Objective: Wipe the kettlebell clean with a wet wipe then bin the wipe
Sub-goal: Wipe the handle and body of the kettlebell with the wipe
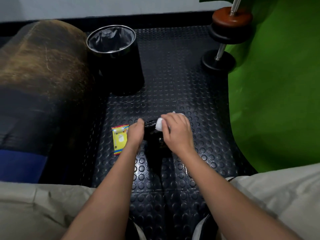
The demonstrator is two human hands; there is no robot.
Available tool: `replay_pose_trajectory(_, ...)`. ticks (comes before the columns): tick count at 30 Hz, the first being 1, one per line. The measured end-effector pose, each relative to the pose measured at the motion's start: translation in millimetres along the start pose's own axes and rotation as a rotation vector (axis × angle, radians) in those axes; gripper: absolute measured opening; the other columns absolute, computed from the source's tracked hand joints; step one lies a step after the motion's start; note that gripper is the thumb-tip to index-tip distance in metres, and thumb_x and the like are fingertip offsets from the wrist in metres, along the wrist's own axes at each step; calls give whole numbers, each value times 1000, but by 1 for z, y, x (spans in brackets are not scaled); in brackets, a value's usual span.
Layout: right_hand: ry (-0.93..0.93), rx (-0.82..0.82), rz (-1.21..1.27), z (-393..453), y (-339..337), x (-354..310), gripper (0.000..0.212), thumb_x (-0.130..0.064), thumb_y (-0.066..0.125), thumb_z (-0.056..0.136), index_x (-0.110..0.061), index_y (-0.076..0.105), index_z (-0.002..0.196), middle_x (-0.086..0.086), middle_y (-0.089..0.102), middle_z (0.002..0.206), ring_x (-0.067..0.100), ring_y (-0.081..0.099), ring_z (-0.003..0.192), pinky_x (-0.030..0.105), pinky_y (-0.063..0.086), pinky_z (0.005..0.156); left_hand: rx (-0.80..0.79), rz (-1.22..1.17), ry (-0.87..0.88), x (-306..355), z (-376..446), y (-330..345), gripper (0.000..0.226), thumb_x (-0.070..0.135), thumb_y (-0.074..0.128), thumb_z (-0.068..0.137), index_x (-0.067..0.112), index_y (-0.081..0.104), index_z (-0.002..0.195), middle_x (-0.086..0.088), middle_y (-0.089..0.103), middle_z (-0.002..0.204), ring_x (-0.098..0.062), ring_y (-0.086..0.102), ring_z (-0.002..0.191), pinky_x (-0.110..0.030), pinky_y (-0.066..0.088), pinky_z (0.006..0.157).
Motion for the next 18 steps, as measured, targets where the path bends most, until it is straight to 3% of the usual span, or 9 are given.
replay_pose_trajectory(5,340,-112,-6,15,5,32,42,-31,28,107,-16,56,79,-2,61,83,21,53,84,44,41,99,-3,46,12,4,-3,3,30,38,34,96,14,43,82,-7,40,75,-18,35,69,-33,25,62)
replay_pose_trajectory(8,434,-200,-74,30,8,39,46,-28,24,103,-15,53,69,7,67,78,25,55,78,46,41,102,4,74,29,5,-2,5,31,37,32,97,13,44,80,-8,43,76,-19,38,71,-33,28,64)
replay_pose_trajectory(10,333,-217,-168,35,11,27,52,-28,23,102,-13,61,68,9,71,80,27,57,77,45,40,106,13,71,23,4,-1,5,32,38,32,95,14,46,80,-8,46,77,-20,41,72,-34,30,64)
replay_pose_trajectory(13,147,-197,-241,29,18,-5,56,-31,25,104,-10,73,84,7,73,90,26,64,91,43,31,116,37,67,24,3,0,1,32,36,33,94,13,48,77,-9,48,76,-21,42,72,-34,31,63)
replay_pose_trajectory(18,-53,-121,-174,13,20,-12,41,-36,31,107,-19,69,103,-5,66,95,18,57,96,38,23,121,49,68,9,4,-2,1,34,36,33,93,12,49,76,-8,50,75,-22,43,71,-34,34,65)
Point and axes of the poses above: each hand's wrist, its own z-axis towards the middle knuckle, its own y-axis out of the palm, x = y × z, the point moved 6 cm from there along z, towards the middle knuckle
